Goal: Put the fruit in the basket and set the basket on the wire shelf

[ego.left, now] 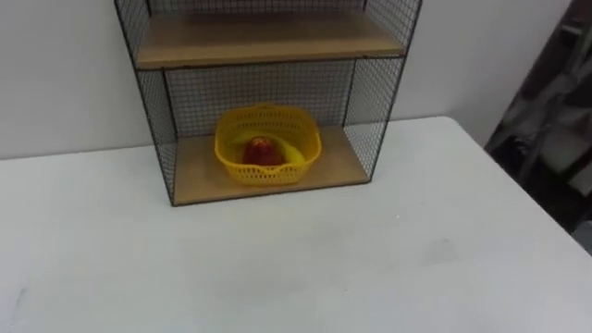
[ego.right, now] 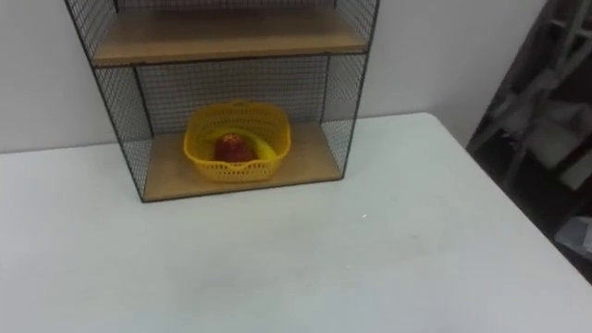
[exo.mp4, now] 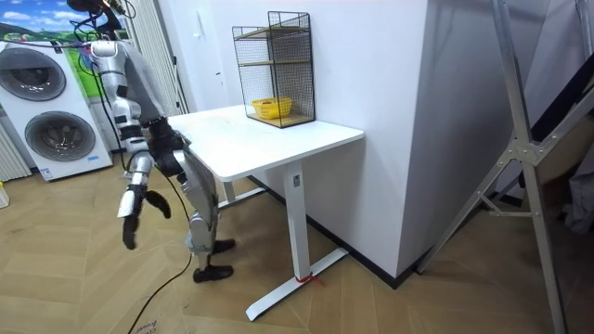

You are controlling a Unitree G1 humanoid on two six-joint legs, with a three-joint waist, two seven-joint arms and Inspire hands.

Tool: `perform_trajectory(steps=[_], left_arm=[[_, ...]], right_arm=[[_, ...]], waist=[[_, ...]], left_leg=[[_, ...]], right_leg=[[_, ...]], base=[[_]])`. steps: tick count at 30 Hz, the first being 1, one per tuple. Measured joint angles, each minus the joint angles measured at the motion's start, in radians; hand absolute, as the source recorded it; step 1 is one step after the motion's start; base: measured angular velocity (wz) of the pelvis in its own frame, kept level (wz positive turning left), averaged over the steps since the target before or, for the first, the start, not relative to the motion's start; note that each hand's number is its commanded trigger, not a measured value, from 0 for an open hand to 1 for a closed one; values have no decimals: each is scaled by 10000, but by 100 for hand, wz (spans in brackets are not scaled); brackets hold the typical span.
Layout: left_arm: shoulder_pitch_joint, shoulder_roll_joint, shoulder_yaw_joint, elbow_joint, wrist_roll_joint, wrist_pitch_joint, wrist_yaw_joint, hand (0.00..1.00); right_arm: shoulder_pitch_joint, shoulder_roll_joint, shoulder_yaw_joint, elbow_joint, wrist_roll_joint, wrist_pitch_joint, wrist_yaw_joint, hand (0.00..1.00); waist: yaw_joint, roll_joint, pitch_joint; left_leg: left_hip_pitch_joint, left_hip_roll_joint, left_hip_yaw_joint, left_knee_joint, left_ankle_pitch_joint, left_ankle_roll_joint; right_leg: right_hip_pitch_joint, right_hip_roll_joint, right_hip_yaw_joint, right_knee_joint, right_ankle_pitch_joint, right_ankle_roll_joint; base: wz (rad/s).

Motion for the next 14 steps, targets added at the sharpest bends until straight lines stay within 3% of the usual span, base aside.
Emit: perform_trajectory(steps=[1,2,3,5,6,9,11,12,13,14], left_arm=[[-400,-10,-444,54,899,169,-387,0],[-659,-78,-664,35,1301,353,-585,0],[-860,-150,-1084,-68,2002,783,-972,0],[-724,-77,-1644,-117,2789,1130,-1398,0],[-712,44,-1859,-121,3156,1400,-1574,0],[-959,46,-2283,-391,4057,1921,-2075,0],[-1043,-14,-2431,-512,4491,2006,-2325,0],[-1051,-13,-2454,-570,4736,2099,-2427,0],[-1175,-14,-2583,-660,4894,2175,-2492,0],[-1202,-23,-2683,-662,4899,2142,-2544,0]], right_arm=[[-121,-72,281,-6,-997,225,282,0],[-232,-177,348,-53,-1490,383,393,0],[-491,-329,528,-86,-2259,745,593,0],[-908,-293,774,-175,-3120,1168,997,0],[-1114,-68,1006,-418,-3347,1339,1350,0],[-1198,134,1225,-530,-3766,1511,2284,0],[-1171,81,1375,-649,-4283,1533,2611,0],[-1119,92,1445,-748,-4601,1587,2764,0],[-1172,102,1457,-838,-4861,1640,2948,0],[-1211,96,1485,-874,-4876,1641,3018,0]], waist=[[-120,-111,-4],[-117,-54,64],[50,212,147],[247,432,138],[164,375,191],[27,142,186],[80,125,194],[115,170,232],[101,224,339],[101,254,397]], left_leg=[[-74,-18,487,-143,451,31],[-229,123,700,56,484,0],[-284,356,950,325,446,0],[99,773,875,988,160,22],[171,820,875,902,-6,157],[333,351,164,443,55,243],[500,225,167,35,279,425],[533,205,165,-80,316,491],[537,185,159,-214,398,539],[536,173,159,-286,443,540]], right_leg=[[86,8,277,-468,64,-508],[30,66,283,-460,3,-418],[45,128,290,-468,-25,-440],[165,91,-122,-425,-21,-457],[279,42,-373,-410,-43,-415],[586,89,-261,-866,39,-274],[685,124,-34,-1187,244,-242],[754,154,-49,-1365,353,-255],[739,193,-56,-1454,415,-302],[715,197,-56,-1480,437,-311]], base=[[91],[47],[-18],[-46],[-12],[26],[12],[0],[0],[0]])
